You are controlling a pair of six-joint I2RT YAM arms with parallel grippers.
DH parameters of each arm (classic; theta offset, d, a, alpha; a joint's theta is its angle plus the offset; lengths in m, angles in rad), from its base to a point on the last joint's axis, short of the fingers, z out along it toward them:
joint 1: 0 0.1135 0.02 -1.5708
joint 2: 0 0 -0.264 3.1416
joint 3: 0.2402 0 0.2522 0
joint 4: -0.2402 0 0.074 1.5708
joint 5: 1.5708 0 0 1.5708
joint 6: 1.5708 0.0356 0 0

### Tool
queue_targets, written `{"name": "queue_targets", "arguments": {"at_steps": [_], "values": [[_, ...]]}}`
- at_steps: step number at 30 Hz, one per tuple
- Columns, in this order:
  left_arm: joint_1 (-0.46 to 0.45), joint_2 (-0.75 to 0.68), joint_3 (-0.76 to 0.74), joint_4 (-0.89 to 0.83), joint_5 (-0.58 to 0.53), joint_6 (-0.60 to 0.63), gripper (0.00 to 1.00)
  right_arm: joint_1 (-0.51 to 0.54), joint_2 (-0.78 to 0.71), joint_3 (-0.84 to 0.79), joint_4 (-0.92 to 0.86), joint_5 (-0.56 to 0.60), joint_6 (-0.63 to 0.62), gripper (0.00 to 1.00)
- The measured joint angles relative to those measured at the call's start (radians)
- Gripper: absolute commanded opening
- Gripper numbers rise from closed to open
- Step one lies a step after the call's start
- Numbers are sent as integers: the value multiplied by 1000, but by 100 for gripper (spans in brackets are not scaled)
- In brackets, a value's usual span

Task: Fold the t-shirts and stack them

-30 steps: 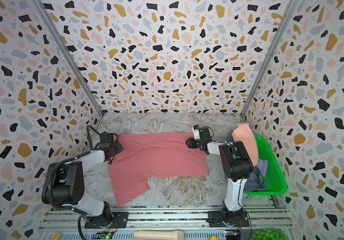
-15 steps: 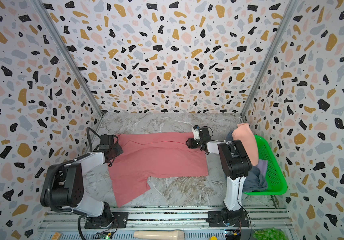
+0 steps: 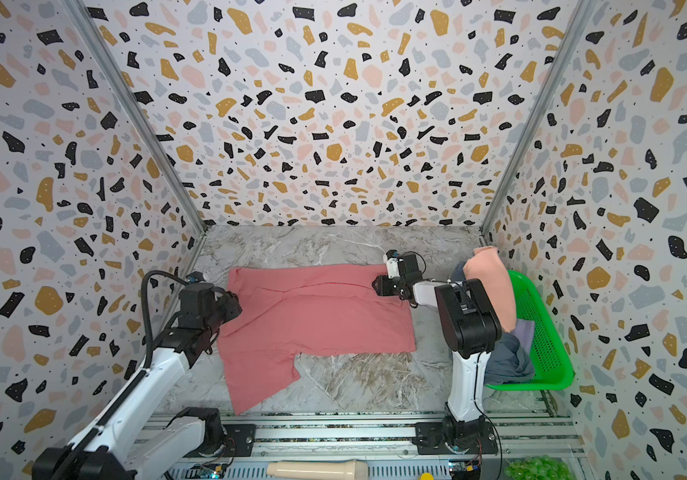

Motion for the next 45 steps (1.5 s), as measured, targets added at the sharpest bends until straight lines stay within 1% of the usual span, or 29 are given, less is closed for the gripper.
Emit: {"name": "queue_targets", "arguments": {"at_steps": [2,3,5,7,10,14,18,21,29,31,37,39,41,42,43,45], "values": [[0,6,12,28,0,-2,59,-5,0,2,-5,-3,0,55],[0,37,31,35,9,-1,57,-6,0,2,-5,-4,0,55],[0,161,100,43,31,3,53,-9,-2,2,-5,-5,1,55],[-2,316,166,69,52,3,51,-10,-5,1,-8,-5,1,55],[-6,491,204,102,75,-2,50,-12,-16,-13,-7,-2,5,55],[-14,648,240,115,90,-34,46,-14,-34,-37,-4,0,12,55],[-22,760,296,132,92,-67,40,-14,-40,-48,3,1,19,55],[-26,811,318,153,83,-90,40,-14,-40,-50,6,2,20,55],[-27,891,343,203,78,-147,39,-14,-41,-53,12,6,21,55],[-27,902,356,209,75,-156,36,-14,-44,-57,13,10,24,55],[-27,934,389,212,71,-166,22,-14,-55,-74,21,16,35,55],[-27,935,390,213,71,-169,20,-14,-59,-81,24,16,39,55],[-27,935,393,207,72,-169,22,-14,-60,-88,34,16,40,55],[-27,935,396,201,71,-167,27,-14,-60,-89,37,16,40,55],[-28,932,399,192,65,-168,33,-14,-60,-91,41,17,40,55],[-34,916,402,169,45,-164,40,-14,-63,-98,50,16,40,55]]}}
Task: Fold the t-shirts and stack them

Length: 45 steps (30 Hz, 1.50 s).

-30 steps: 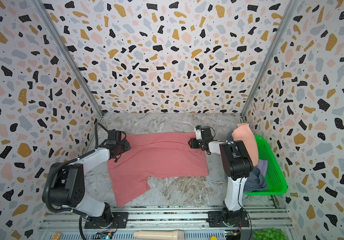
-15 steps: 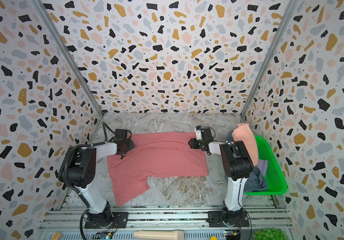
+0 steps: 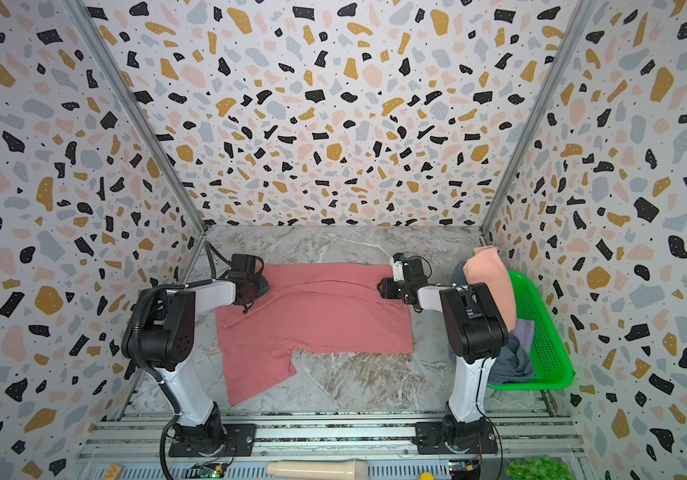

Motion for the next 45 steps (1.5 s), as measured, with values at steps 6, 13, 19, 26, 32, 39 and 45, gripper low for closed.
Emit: {"name": "queue_targets", "arguments": {"at_steps": [6,13,19,26,32,39,45], "values": [[-11,-47,53,-52,-39,14,38,0,-2,-9,14,0,2,55],[-15,60,138,-72,-43,31,34,0,-2,-14,27,-1,10,55],[-34,100,153,-129,-71,40,33,0,-2,-14,29,0,10,55],[-53,129,186,-143,-95,41,9,-1,-2,-14,30,0,16,55],[-58,139,203,-158,-90,57,0,-1,-2,-14,30,2,17,55],[-95,58,182,-214,-96,70,0,-1,-2,-14,30,3,17,55],[-171,-137,128,-308,-116,90,3,-1,-2,-14,30,2,16,55]]}}
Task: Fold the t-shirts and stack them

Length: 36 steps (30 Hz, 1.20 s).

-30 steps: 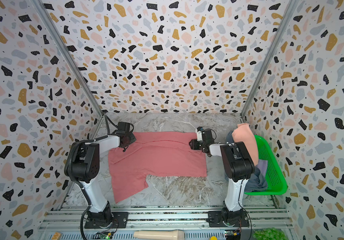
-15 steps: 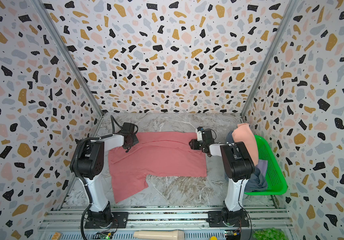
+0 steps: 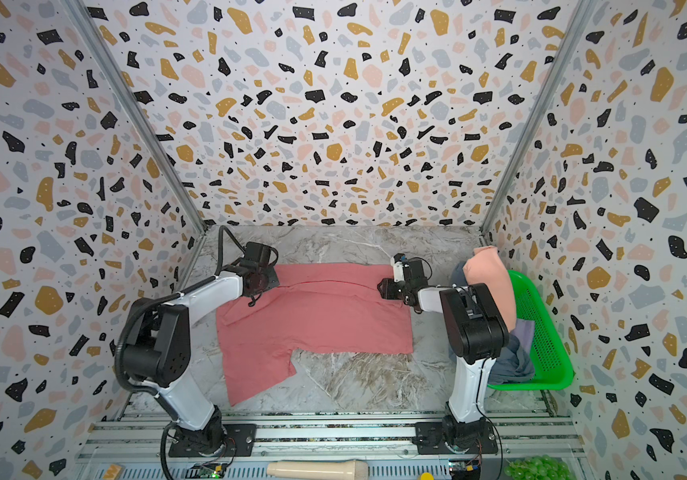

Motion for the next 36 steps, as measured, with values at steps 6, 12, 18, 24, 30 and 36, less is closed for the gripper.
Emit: {"name": "queue_targets", "arguments": {"at_steps": [6,12,18,24,30,36], "values": [[-95,-145,-14,-100,305,92,48,-5,0,0,-3,17,-3,55],[-72,-274,39,-92,391,127,61,-37,-14,0,-27,15,-3,55],[30,-183,57,39,298,124,63,-42,-56,-10,-42,-8,4,55],[132,79,14,115,245,103,62,-2,-82,-19,-41,-14,7,55],[139,167,-2,132,188,96,63,18,-8,54,-120,39,33,55],[142,267,61,178,161,95,62,14,126,255,-198,72,31,55]]}}
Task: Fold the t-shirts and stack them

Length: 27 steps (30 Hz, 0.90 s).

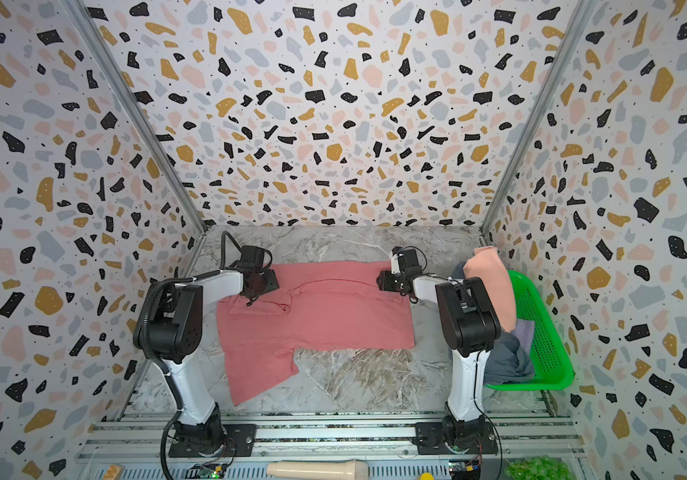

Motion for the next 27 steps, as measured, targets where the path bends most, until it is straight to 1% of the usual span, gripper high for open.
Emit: {"name": "queue_targets", "arguments": {"at_steps": [4,7,11,13,15,17,19,21,23,27], "values": [[17,88,111,32,8,1,62,-6,139,231,-89,26,-6,55],[30,156,206,39,21,8,63,-17,214,362,-142,34,-13,56],[45,255,375,10,74,35,63,-42,301,524,-212,26,-32,58],[51,274,441,-21,85,55,64,-56,313,559,-234,18,-47,61],[53,246,449,-36,90,70,66,-67,287,534,-236,13,-63,68],[57,163,396,-41,90,76,67,-79,204,431,-219,10,-74,71],[59,45,296,-39,87,72,68,-81,88,298,-193,-5,-80,73],[58,-92,170,-29,77,54,69,-77,-43,167,-164,-24,-80,77],[57,-241,10,-4,72,23,72,-67,-185,41,-134,-35,-75,79],[45,-457,-249,-37,66,-20,73,-50,-396,-167,-76,-38,-47,83]]}}
